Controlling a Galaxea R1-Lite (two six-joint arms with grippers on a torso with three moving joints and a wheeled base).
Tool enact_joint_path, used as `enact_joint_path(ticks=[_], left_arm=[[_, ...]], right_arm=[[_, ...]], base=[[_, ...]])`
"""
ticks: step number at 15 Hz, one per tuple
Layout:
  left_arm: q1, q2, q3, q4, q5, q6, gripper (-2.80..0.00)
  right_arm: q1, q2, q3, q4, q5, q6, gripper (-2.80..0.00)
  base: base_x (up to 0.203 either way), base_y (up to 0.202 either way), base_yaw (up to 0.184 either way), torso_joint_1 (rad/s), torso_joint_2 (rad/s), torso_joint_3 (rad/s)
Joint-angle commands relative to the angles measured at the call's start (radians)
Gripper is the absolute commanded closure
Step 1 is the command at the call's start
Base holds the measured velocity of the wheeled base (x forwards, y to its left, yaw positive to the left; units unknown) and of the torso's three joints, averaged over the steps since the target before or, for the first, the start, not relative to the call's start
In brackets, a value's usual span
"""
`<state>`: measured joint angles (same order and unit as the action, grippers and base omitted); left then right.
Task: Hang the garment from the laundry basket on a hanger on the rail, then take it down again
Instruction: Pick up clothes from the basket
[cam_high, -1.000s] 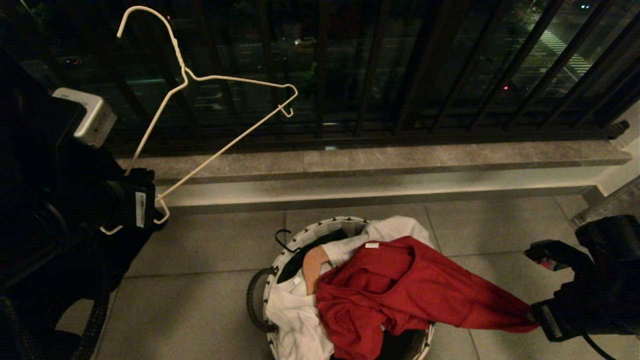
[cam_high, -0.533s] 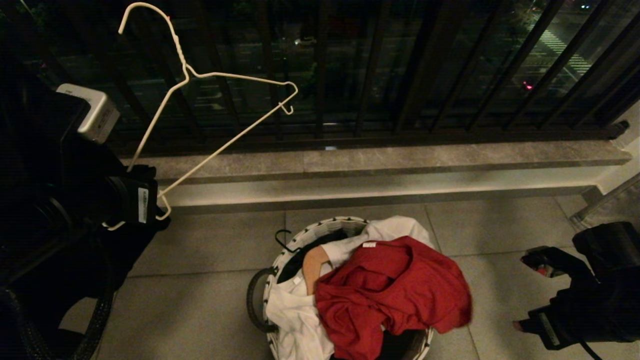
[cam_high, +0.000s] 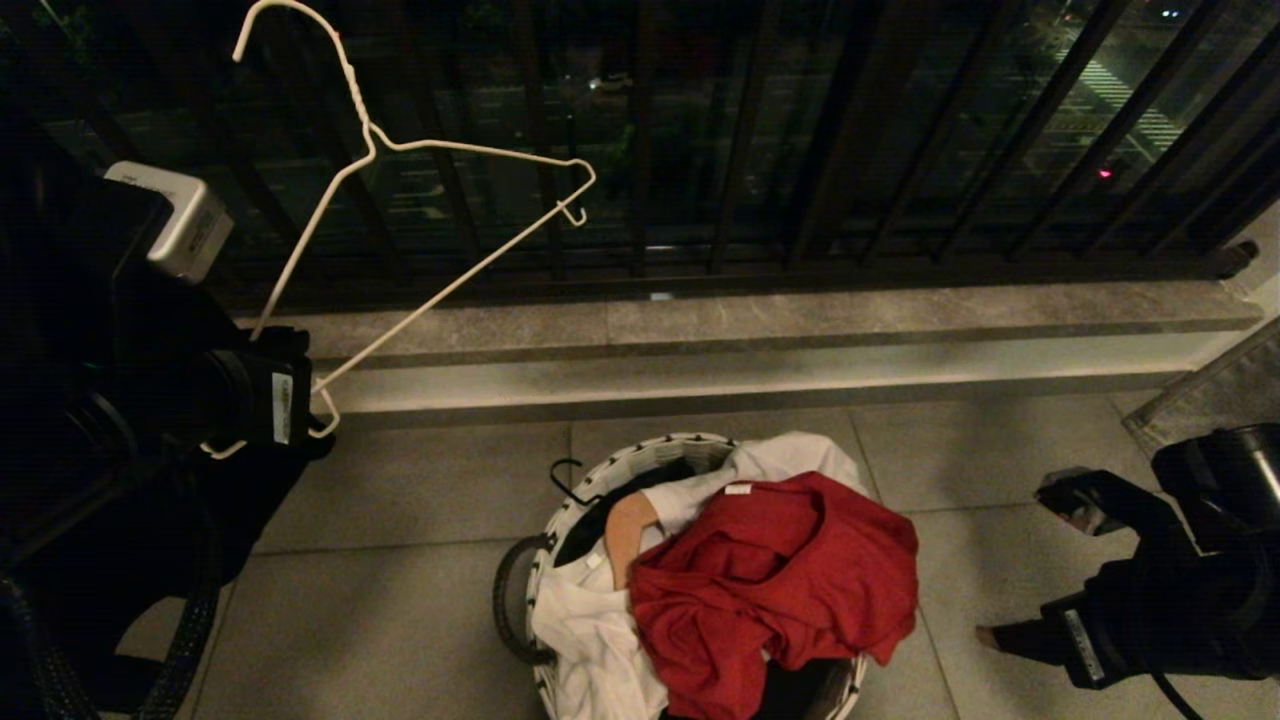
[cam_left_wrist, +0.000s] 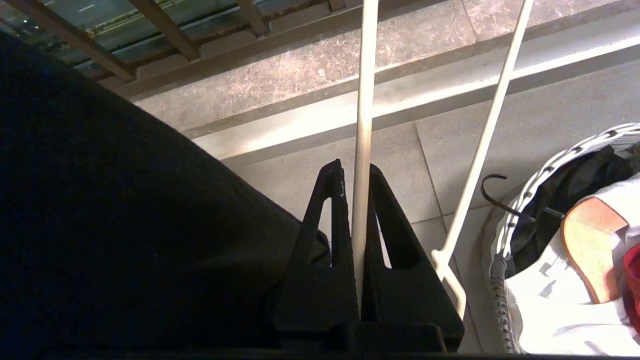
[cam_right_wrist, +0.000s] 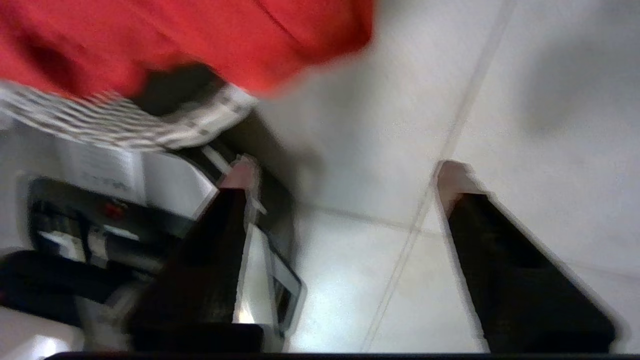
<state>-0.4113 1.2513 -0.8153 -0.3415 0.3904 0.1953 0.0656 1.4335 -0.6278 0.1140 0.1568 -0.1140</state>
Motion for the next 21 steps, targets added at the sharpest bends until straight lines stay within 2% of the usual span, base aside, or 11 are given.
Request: enact_joint_path(ticks=[1,3,5,9,13,15,16,17,21], left_arm=[[0.0,-0.004,-0.001,-0.007,0.002,-0.001,0.0],[0.0,0.0,-0.002,-0.01,0.001,-0.005,0.0],[-0.002,0.021,0.003,-0.01,0.002,-0.026,0.0],[-0.029,0.022,-0.033,-0.001,0.023,-0.031,0.0],[-0.04,0.031,-0.04,-0.001,0.046,-0.018,0.0],[-0.054,0.033,-0.042,-0.003,0.058,-0.016,0.0],[-0.056,0.036,-0.042,-0.006,0.063,-0.016,0.0],[-0.058,0.039,-0.043,-0.008,0.064,-0.016,0.0],[-0.084,0.054,-0.067,-0.008,0.067,-0.016,0.0]], right_arm=[[0.073,-0.01,-0.053,0.002,-0.002,0.057,0.0],[0.12,0.02,-0.132,0.008,-0.039,0.134,0.0],[0.159,0.068,-0.2,0.011,-0.111,0.182,0.0],[0.252,0.179,-0.303,0.007,-0.295,0.193,0.0],[0.362,0.254,-0.345,0.007,-0.403,0.241,0.0],[0.386,0.277,-0.38,0.011,-0.421,0.264,0.0],[0.399,0.285,-0.395,0.014,-0.453,0.269,-2.12],[0.418,0.292,-0.405,0.017,-0.475,0.272,-2.8],[0.475,0.369,-0.452,0.018,-0.535,0.32,-2.8]], base=[[0.0,0.0,0.0,0.0,0.0,0.0],[0.0,0.0,0.0,0.0,0.0,0.0],[0.0,0.0,0.0,0.0,0.0,0.0],[0.0,0.0,0.0,0.0,0.0,0.0],[0.0,0.0,0.0,0.0,0.0,0.0],[0.0,0.0,0.0,0.0,0.0,0.0],[0.0,0.0,0.0,0.0,0.0,0.0],[0.0,0.0,0.0,0.0,0.0,0.0],[0.0,0.0,0.0,0.0,0.0,0.0]])
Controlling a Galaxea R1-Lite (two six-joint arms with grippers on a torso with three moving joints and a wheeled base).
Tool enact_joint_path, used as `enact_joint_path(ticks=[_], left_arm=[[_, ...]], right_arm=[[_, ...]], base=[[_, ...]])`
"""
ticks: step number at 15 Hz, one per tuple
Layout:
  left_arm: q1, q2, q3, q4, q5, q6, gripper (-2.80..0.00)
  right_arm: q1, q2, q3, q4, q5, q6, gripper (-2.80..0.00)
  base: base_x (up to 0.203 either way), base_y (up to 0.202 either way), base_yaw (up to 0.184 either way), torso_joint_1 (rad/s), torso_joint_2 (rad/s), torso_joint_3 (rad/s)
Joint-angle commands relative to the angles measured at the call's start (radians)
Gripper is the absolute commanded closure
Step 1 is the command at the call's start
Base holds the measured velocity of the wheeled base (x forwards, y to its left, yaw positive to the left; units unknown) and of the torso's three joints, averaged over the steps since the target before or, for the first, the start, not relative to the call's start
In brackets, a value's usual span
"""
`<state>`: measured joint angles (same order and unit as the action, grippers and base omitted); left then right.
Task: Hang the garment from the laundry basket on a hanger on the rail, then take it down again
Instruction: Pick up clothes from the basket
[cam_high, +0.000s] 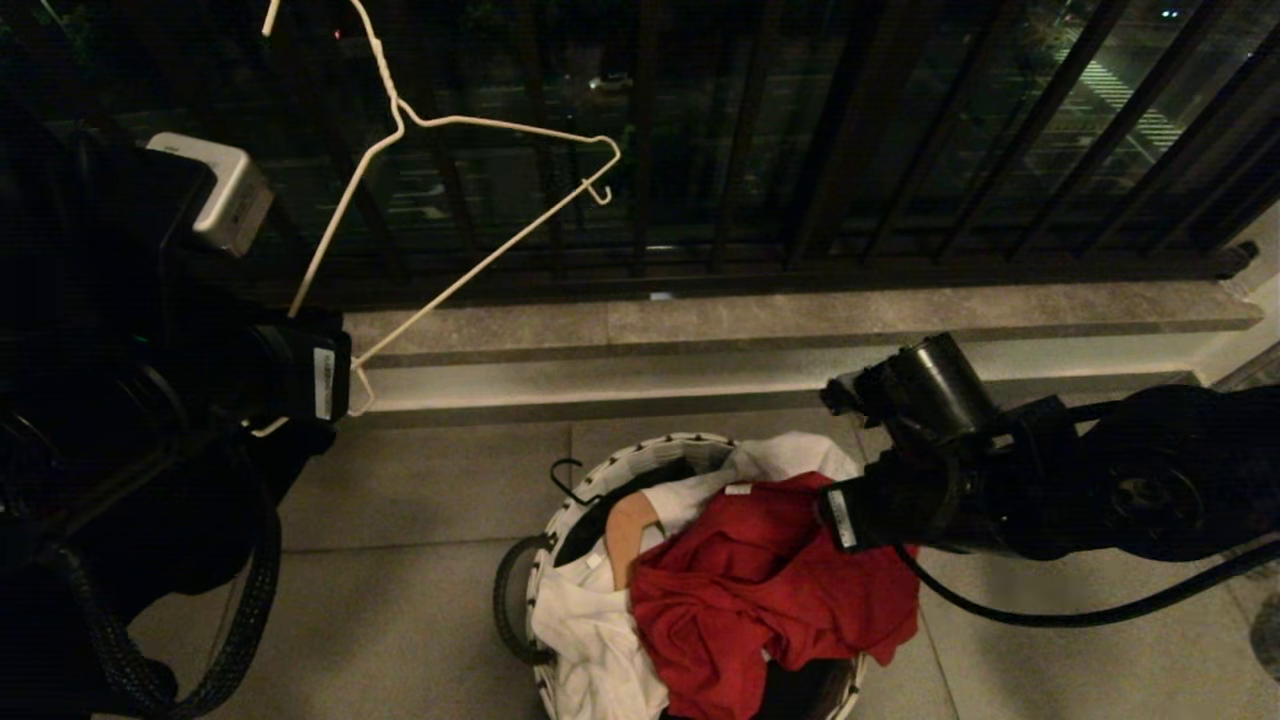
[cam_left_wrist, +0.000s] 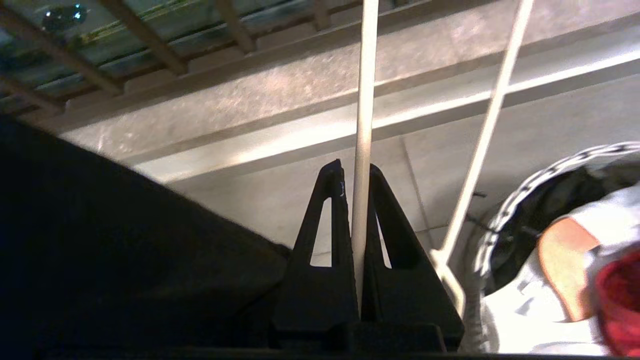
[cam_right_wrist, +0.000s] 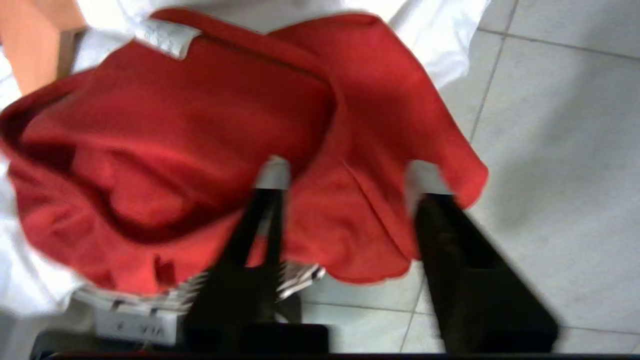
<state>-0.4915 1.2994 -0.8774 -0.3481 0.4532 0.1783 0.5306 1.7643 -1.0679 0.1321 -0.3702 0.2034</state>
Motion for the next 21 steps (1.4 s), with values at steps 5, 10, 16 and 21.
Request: enact_joint_path(ticks=[5,10,16,21], left_arm=[[-0.013,0.014,-0.002,-0.005,0.002,-0.022,0.0],[-0.013,0.001,0.003,-0.005,0.0,-0.029,0.0],[-0.012,-0.012,0.008,-0.005,-0.002,-0.065,0.0],[-0.01,-0.031,0.008,-0.005,-0.002,-0.08,0.0]], right_arm=[[0.019,0.129,-0.105,0.044,-0.103,0.001,-2.8],[0.017,0.204,-0.147,0.055,-0.239,-0.061,-2.8],[-0.001,0.167,-0.149,0.147,-0.302,-0.117,-2.8],[-0.017,0.154,-0.149,0.167,-0.367,-0.191,-2.8]], base=[[0.0,0.0,0.0,0.0,0.0,0.0],[0.0,0.0,0.0,0.0,0.0,0.0],[0.0,0.0,0.0,0.0,0.0,0.0],[0.0,0.0,0.0,0.0,0.0,0.0]])
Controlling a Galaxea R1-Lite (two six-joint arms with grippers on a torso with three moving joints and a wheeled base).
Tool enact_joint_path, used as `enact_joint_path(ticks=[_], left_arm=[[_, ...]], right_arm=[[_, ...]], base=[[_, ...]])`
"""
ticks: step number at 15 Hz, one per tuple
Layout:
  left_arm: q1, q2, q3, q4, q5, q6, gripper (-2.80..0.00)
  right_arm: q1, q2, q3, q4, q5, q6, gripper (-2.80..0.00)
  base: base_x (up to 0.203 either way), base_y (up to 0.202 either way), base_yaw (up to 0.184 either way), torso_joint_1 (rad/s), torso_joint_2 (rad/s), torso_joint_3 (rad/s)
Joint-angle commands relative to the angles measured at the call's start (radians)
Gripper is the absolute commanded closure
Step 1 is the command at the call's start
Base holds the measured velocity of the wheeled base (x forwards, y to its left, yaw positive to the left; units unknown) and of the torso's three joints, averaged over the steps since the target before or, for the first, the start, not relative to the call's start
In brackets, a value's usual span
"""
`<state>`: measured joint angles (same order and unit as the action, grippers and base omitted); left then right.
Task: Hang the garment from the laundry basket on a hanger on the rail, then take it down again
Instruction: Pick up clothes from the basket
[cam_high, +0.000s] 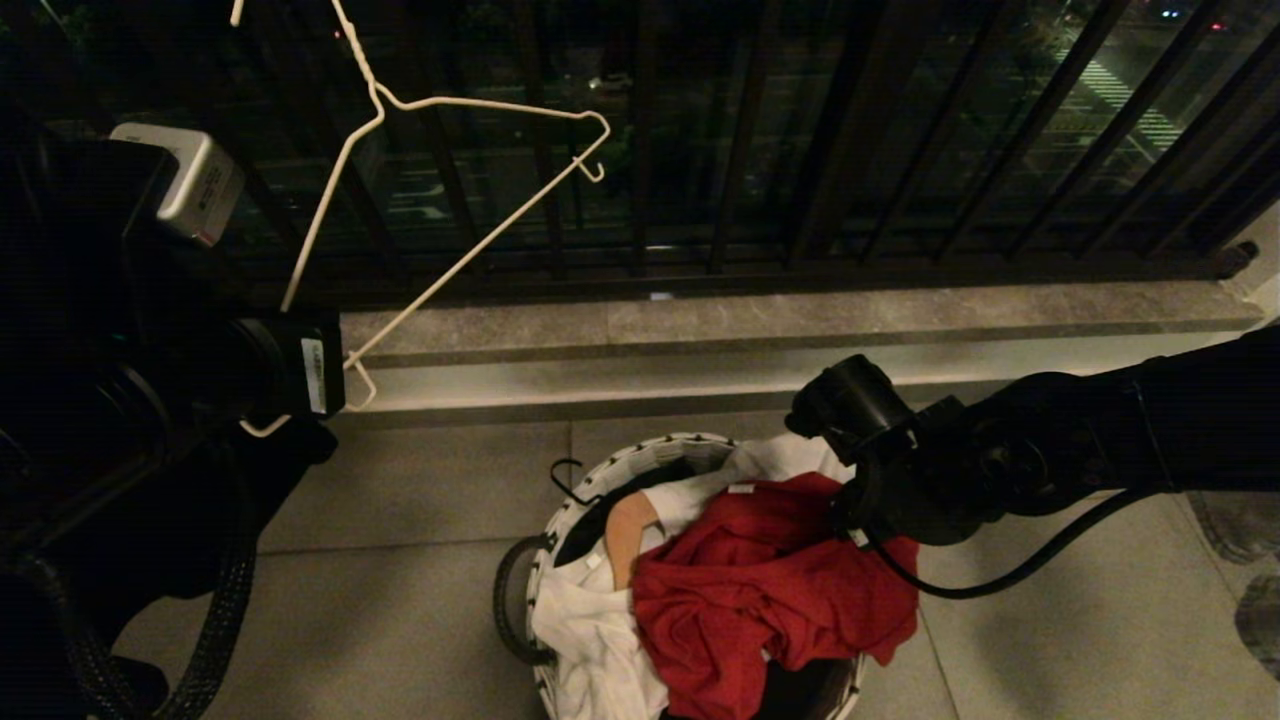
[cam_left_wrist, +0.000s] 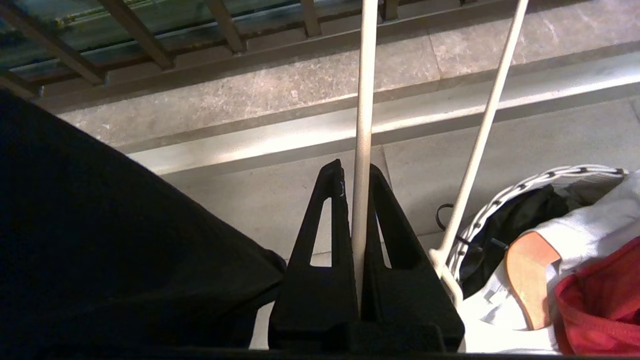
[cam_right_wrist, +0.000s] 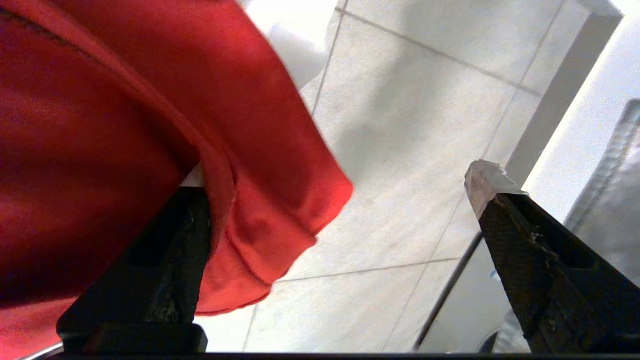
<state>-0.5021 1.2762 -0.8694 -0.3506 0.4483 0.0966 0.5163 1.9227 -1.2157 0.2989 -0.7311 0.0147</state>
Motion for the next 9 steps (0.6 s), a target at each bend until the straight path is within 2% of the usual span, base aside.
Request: enact_joint_path(ticks=[1,9], left_arm=[[0.001,-0.008,0.0,-0.002,0.003,0.002,0.0],[0.001,0.003,-0.002,-0.002,0.001,-0.021,0.0]], right_arm=[[-0.002,0.017,-0.005,-0.004,-0.005,-0.003,-2.8],[0.016,0.128,-0.067,-0.004,-0.007,-0.003,-2.8]], base=[[0.0,0.0,0.0,0.0,0.0,0.0],[0.0,0.0,0.0,0.0,0.0,0.0]])
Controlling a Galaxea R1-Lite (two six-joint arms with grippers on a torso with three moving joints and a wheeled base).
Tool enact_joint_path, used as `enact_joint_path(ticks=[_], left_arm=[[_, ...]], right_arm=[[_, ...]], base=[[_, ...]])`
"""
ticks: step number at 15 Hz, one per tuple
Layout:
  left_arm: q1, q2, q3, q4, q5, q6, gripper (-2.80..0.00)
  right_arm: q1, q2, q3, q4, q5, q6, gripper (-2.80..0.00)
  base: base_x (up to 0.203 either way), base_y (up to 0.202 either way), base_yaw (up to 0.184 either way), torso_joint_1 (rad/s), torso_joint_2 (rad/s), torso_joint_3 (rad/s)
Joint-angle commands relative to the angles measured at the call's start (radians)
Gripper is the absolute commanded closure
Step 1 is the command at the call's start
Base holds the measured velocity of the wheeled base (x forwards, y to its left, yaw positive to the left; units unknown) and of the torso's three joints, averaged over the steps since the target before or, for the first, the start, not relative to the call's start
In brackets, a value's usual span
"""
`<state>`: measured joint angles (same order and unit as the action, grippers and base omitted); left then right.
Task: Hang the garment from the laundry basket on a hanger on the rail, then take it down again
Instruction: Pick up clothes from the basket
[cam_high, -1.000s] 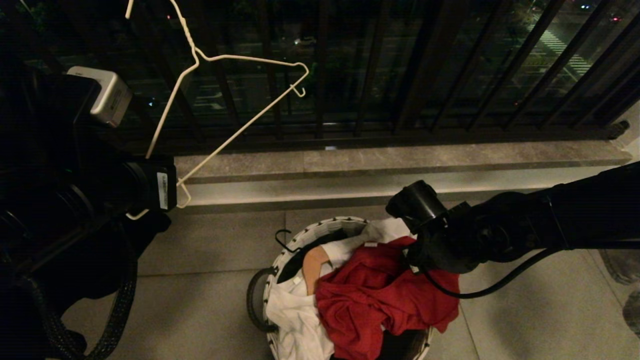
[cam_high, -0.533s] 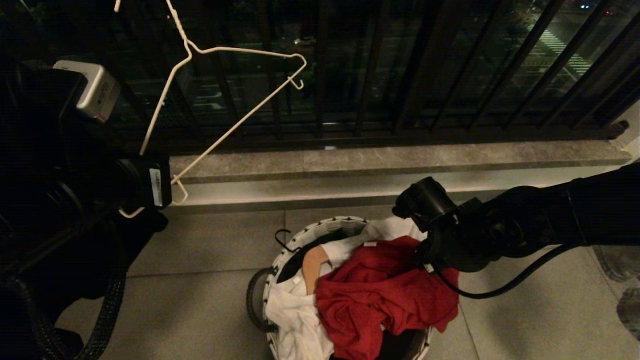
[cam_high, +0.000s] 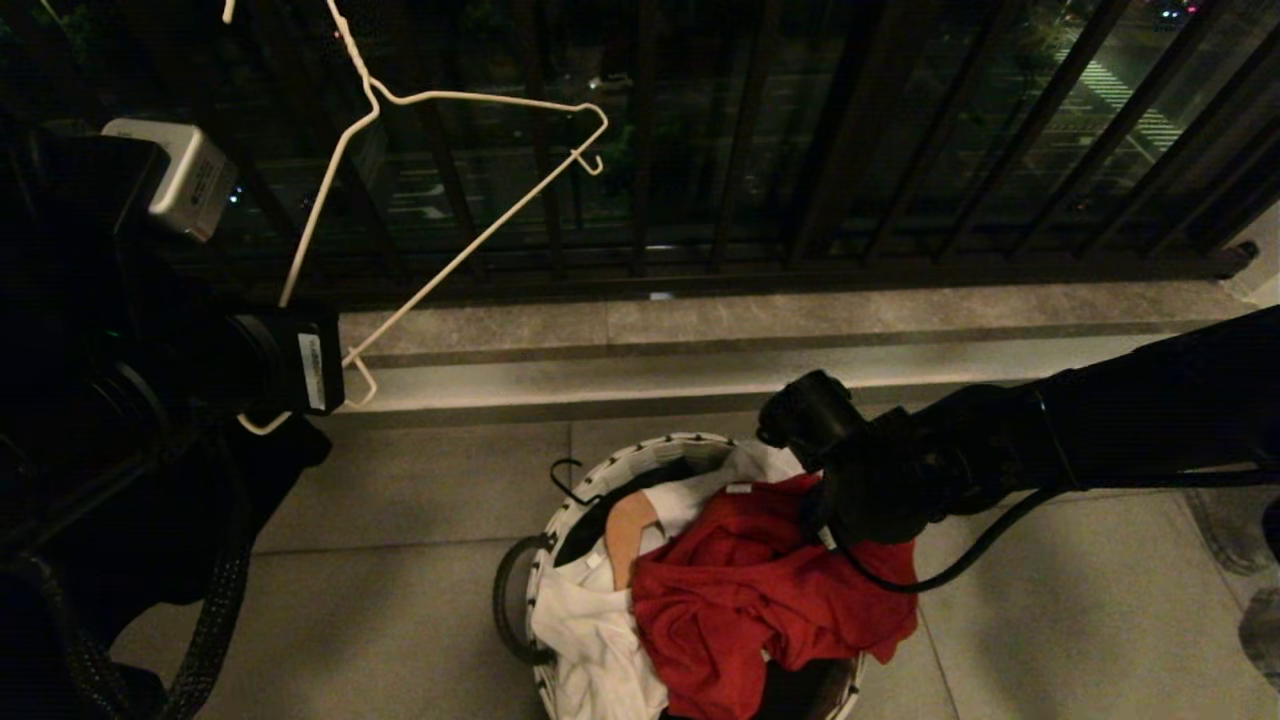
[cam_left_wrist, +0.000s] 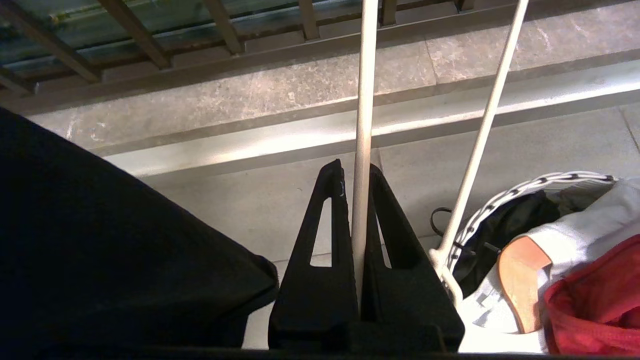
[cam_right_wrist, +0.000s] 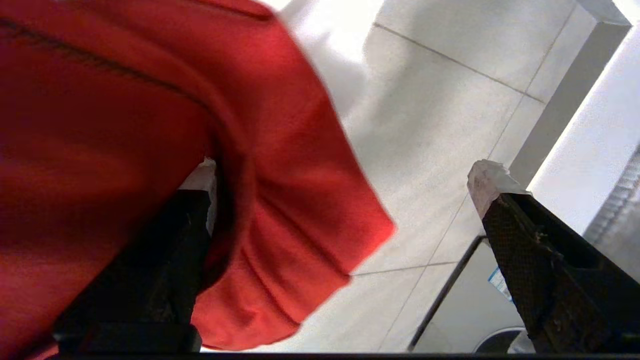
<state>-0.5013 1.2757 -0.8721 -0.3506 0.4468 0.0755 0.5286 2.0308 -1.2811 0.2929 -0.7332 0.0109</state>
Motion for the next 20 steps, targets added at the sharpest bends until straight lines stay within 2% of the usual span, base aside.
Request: enact_joint_path(ticks=[1,8,9,11,20], left_arm=[[0.0,0.004,0.001,-0.003,0.003,0.0,0.0],[0.001,-0.006,-0.001,-0.003,0.003,-0.003,0.0],[0.001,-0.009,-0.001,-0.002,0.003,-0.003,0.0],[0.001,-0.018,-0.001,-0.002,0.003,-0.003,0.0],[0.003,-0.038,-0.001,-0.002,0.001,-0.003,0.0]], right_arm=[[0.004,0.024,-0.001,0.006,-0.006,-0.002,-2.8],[0.002,-0.008,-0.001,0.047,-0.01,-0.003,-2.8],[0.004,-0.014,-0.001,0.046,-0.02,-0.003,0.0],[0.004,-0.02,-0.001,0.046,-0.048,-0.005,0.0],[0.019,-0.093,-0.001,0.072,-0.066,-0.012,0.0]], base=[[0.0,0.0,0.0,0.0,0.0,0.0],[0.0,0.0,0.0,0.0,0.0,0.0],[0.0,0.0,0.0,0.0,0.0,0.0],[0.0,0.0,0.0,0.0,0.0,0.0],[0.0,0.0,0.0,0.0,0.0,0.0]])
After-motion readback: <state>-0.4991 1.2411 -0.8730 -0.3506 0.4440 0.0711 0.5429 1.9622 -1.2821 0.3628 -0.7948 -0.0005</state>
